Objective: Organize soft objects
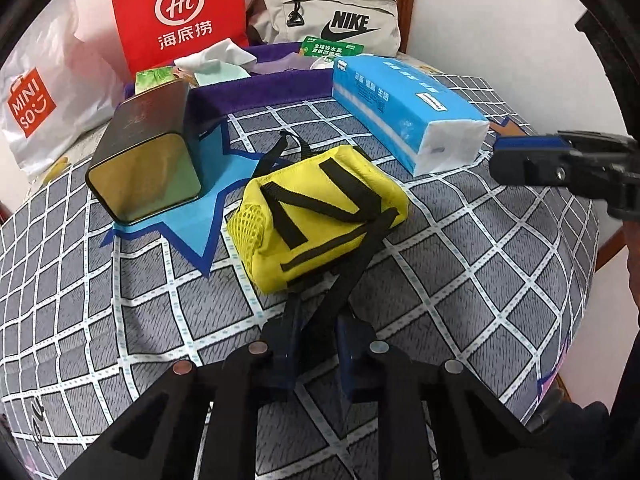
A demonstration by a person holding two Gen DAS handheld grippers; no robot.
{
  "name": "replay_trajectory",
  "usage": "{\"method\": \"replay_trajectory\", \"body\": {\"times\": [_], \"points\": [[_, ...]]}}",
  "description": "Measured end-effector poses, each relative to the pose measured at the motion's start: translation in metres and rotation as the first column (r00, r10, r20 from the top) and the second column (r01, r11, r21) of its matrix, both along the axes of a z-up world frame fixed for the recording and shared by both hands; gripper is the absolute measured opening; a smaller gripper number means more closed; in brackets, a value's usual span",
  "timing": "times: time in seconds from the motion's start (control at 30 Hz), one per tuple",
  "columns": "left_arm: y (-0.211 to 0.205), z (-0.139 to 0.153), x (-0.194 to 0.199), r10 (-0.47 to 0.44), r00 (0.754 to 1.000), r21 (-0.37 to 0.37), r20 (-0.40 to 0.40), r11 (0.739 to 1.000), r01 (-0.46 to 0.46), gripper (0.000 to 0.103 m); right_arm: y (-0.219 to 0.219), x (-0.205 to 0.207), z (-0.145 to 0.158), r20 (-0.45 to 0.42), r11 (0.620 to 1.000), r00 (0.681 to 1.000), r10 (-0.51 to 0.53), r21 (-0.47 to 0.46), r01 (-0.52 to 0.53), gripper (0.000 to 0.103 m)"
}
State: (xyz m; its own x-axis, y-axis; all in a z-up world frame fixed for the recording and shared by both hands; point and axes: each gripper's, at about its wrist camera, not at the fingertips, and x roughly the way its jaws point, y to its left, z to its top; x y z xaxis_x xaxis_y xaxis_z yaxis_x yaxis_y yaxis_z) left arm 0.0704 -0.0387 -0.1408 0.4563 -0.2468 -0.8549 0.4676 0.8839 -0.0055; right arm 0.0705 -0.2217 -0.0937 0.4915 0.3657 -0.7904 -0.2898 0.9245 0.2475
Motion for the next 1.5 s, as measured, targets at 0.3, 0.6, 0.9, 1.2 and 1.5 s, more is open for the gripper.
{"method": "replay_trajectory", "body": {"times": [0.3,0.6,0.9,1.2,1.5], "points": [[0.016,0.023,-0.001,0.033,0.999,-0.132,-0.007,0.991,-0.034,0.004,0.005,0.0,-0.001,-0.001,1.0,1.0,0.02,0.0,-0.02,0.041],[0.042,0.037,0.004,0.099,0.995,-0.202,0.002,0.975,-0.096,0.004,0.021,0.006,-0.001,-0.01,0.999,0.998,0.055,-0.001,-0.055,0.041],[0.071,0.043,0.015,0.185,0.982,-0.209,0.02,0.962,-0.177,0.004,0.05,0.023,-0.006,-0.017,0.996,0.996,0.088,-0.008,-0.088,0.041],[0.094,0.041,0.024,0.227,0.974,-0.231,0.009,0.948,-0.219,0.004,0.082,0.037,-0.004,0.027,0.994,0.995,0.092,-0.062,-0.09,0.041],[0.105,0.036,0.029,0.236,0.972,-0.254,-0.008,0.939,-0.23,0.004,0.098,0.05,-0.012,-0.01,0.993,0.993,0.115,-0.003,-0.115,0.041]]}}
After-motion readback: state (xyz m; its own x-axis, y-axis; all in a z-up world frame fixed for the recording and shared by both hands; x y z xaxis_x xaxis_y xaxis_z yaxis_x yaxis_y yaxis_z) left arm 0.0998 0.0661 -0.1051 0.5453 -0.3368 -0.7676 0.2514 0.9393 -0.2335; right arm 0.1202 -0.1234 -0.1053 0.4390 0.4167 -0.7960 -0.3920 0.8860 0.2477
